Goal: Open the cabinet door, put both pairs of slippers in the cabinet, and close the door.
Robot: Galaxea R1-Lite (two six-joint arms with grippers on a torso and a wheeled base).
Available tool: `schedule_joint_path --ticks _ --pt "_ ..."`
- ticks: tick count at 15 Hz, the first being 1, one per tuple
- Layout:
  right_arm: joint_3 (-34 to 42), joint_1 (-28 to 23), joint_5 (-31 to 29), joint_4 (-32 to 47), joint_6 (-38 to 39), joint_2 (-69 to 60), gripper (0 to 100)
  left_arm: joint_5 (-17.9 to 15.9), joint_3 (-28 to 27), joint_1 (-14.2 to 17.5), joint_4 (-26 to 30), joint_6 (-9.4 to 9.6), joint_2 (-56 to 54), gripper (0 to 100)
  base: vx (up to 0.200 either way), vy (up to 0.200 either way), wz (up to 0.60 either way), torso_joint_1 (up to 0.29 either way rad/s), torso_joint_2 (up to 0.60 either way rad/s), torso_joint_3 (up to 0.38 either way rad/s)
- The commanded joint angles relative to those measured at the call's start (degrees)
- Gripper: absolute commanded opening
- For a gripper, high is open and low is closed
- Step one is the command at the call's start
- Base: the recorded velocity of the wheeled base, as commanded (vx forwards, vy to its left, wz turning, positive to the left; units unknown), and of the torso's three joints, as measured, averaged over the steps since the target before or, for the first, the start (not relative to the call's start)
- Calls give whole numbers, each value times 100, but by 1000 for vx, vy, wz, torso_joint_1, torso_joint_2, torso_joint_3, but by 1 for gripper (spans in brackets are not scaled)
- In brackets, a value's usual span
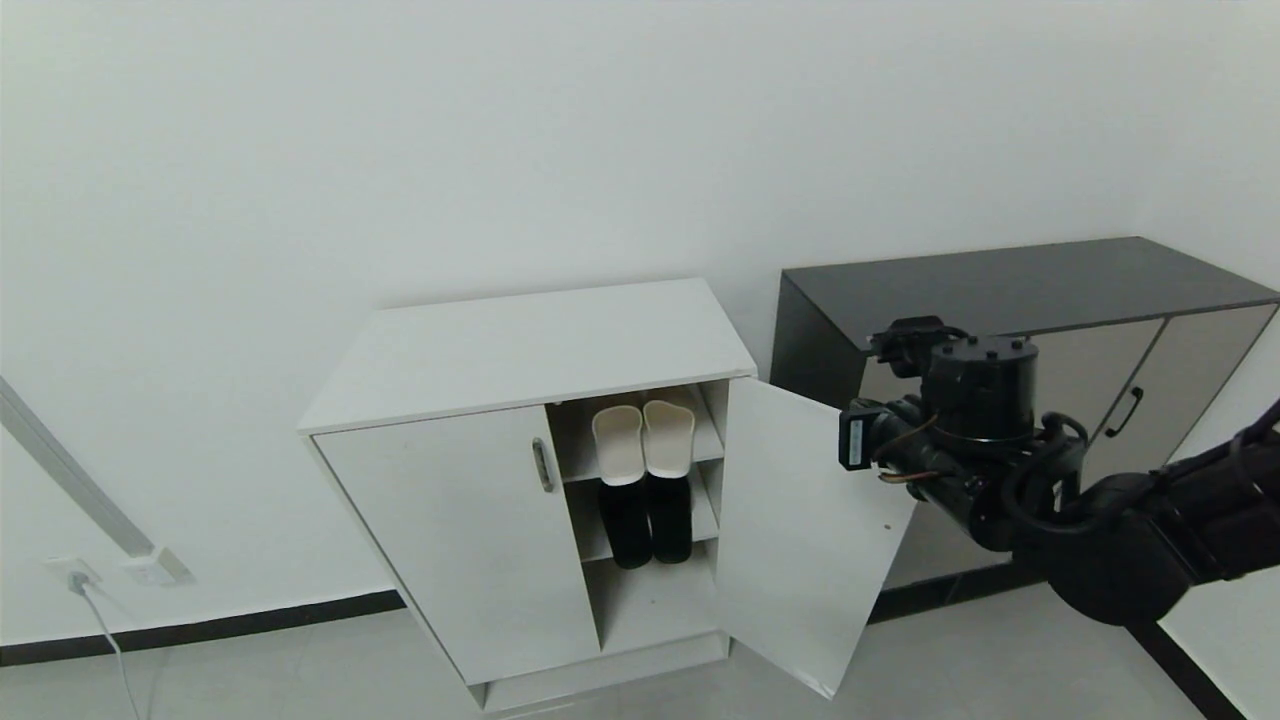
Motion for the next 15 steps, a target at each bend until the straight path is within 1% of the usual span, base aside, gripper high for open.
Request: schedule_joint_path --ticks 1,2,3,4,5,7,11,15 --pt "-427 -408 242 160 8 413 0 -2 0 -1 0 -4 -1 0 0 0 0 0 0 0" --pt "-567 -504 286 239 8 492 0 -2 0 -1 0 -4 -1 0 0 0 0 0 0 0" --pt "-954 -689 295 424 17 712 0 7 0 -1 0 -4 -1 0 0 0 0 0 0 0" --pt "-1139 -795 321 521 26 818 0 7 0 -1 0 -4 -1 0 0 0 0 0 0 0" --pt "-1297 -882 480 556 26 941 0 7 0 -1 0 -4 -1 0 0 0 0 0 0 0" --pt "-1499 -997 550 591 35 1152 0 7 0 -1 0 -4 -1 0 0 0 0 0 0 0" --pt "-1710 -1067 576 644 35 1450 0 7 0 -1 0 -4 -1 0 0 0 0 0 0 0" --pt "-2017 -1111 576 670 35 1749 0 77 0 -1 0 -13 -1 0 0 0 0 0 0 0"
